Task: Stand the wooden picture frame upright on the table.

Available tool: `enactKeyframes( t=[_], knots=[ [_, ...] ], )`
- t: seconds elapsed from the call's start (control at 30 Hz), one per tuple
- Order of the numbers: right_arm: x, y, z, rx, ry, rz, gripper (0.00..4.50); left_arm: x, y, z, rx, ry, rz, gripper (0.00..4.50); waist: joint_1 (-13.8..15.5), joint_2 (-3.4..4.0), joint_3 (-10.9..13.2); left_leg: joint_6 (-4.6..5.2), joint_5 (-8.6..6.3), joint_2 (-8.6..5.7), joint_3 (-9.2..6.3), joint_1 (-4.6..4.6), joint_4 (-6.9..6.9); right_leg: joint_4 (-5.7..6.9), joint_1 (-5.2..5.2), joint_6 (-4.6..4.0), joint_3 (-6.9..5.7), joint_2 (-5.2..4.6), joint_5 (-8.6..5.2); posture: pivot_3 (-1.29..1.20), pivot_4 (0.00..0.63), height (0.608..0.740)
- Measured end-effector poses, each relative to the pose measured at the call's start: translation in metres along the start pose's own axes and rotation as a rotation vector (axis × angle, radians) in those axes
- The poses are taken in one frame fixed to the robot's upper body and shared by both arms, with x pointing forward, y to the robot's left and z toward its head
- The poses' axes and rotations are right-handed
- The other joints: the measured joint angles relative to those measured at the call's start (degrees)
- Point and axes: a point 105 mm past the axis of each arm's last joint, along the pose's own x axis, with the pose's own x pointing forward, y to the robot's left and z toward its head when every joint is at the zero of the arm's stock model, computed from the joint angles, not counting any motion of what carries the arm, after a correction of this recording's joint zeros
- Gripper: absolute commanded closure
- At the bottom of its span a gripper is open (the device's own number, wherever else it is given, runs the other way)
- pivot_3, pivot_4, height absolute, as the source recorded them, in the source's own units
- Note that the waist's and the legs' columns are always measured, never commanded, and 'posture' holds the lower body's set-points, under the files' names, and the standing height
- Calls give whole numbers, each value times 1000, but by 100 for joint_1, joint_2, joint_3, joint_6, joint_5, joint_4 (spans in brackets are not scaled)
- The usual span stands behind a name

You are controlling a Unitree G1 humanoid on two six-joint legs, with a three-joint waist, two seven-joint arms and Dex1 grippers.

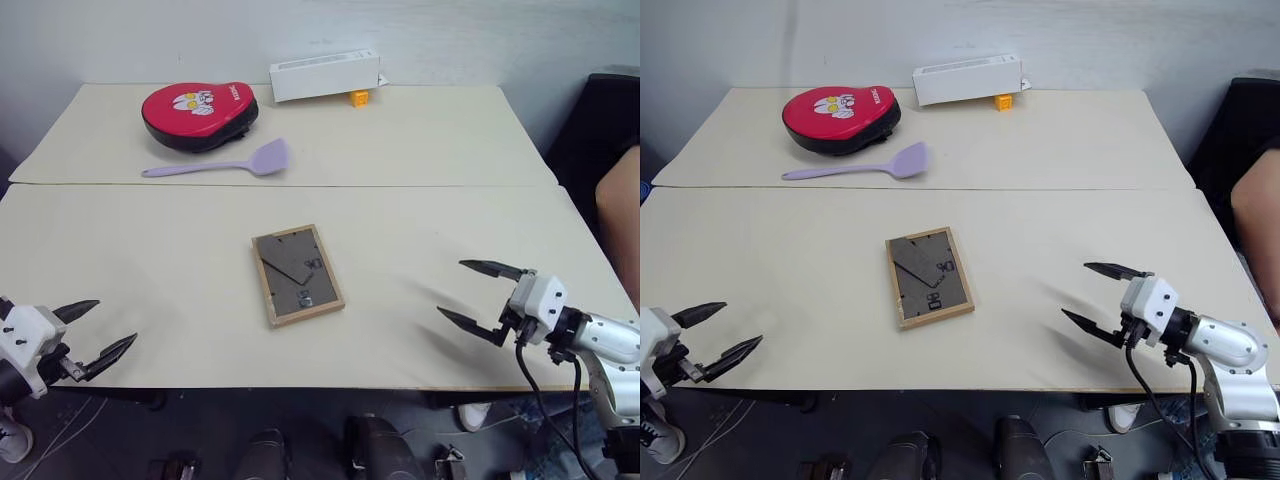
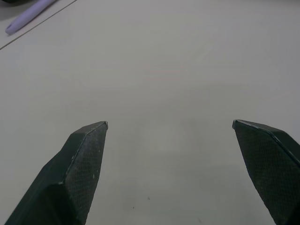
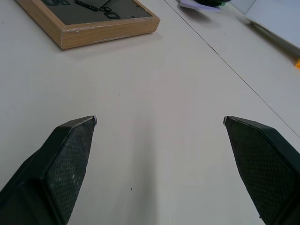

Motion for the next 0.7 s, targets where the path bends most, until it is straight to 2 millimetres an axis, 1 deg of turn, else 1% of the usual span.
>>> enactKeyframes(
  t=[0.13, 0.23, 0.27, 0.3, 0.33, 0.37, 0.47, 0.5, 0.53, 0.57, 0.63, 0.7],
  knots=[
    [1, 1, 0, 19, -3, 8, 8, 1, -3, 3, -22, -23, -11, 0, 0, 0, 0, 0, 0, 0, 0, 0, 1, 1, 0, 0, 0, 0, 0, 0, 150, 740],
    [12, 6, 5, 66, -29, 34, 8, 6, -10, 9, -60, -32, -47, 0, -13, 0, 0, -1, 0, 0, 0, 1, 0, 3, 0, 0, 1, 0, 0, 0, 150, 740],
    [19, 9, 9, 89, -42, 53, 1, 9, -14, 12, -59, -33, -67, 188, -16, 0, 0, -1, 1, 0, 0, 1, 1, 5, 0, 0, 1, 0, 0, 0, 150, 740],
    [26, 13, 13, 106, -51, 84, 182, 13, -18, 15, -57, -35, -89, 400, -15, 1, 0, -1, 1, 0, -1, 2, 0, 7, -1, 0, 1, 0, 0, 0, 150, 740],
    [31, 16, 16, 116, -56, 105, 380, 15, -22, 17, -52, -37, -106, 602, -10, 0, 0, -1, 1, 0, -3, 1, 0, 5, -1, 0, 0, 0, 0, 0, 150, 740],
    [40, 18, 18, 133, -59, 120, 606, 19, -24, 18, -47, -32, -109, 924, -12, 0, 0, -2, 1, 0, -4, 1, 0, 4, 0, -1, -1, 0, 0, 0, 150, 740],
    [68, 21, 24, 153, -60, 143, 1607, 38, -31, 28, -20, -43, -115, 1860, -7, 1, 0, -3, 2, -1, -4, -1, 3, 7, -2, -1, -1, -1, 0, 0, 150, 740],
    [76, 21, 25, 142, -55, 147, 1847, 45, -34, 31, -21, -48, -117, 2079, -5, 1, 0, -4, 2, -1, -4, 0, 3, 7, -1, -1, -1, 0, 0, 0, 150, 740],
    [84, 21, 28, 124, -59, 148, 2241, 53, -39, 35, -22, -56, -125, 2439, 0, 1, 0, -4, 2, -2, -4, -7, 3, 8, -8, -1, -2, -1, 0, 0, 150, 740],
    [90, 20, 30, 98, -56, 156, 2524, 59, -44, 37, -29, -52, -136, 2729, 6, 1, 0, -17, 9, -2, -5, -9, 3, 5, -8, 0, -5, 0, 0, 0, 150, 740],
    [101, 19, 22, 66, -18, 158, 3181, 70, -56, 37, -42, -30, -159, 3315, 6, 0, -1, -31, 16, -4, -2, -11, 3, -1, -7, 1, -4, 0, 0, 0, 150, 740],
    [109, 27, 12, 70, 12, 178, 3861, 78, -68, 37, -59, -23, -192, 3930, 2, -1, -1, -30, 16, -4, -1, -14, 3, 1, -7, 2, -4, 0, 1, 0, 150, 740]
  ],
)
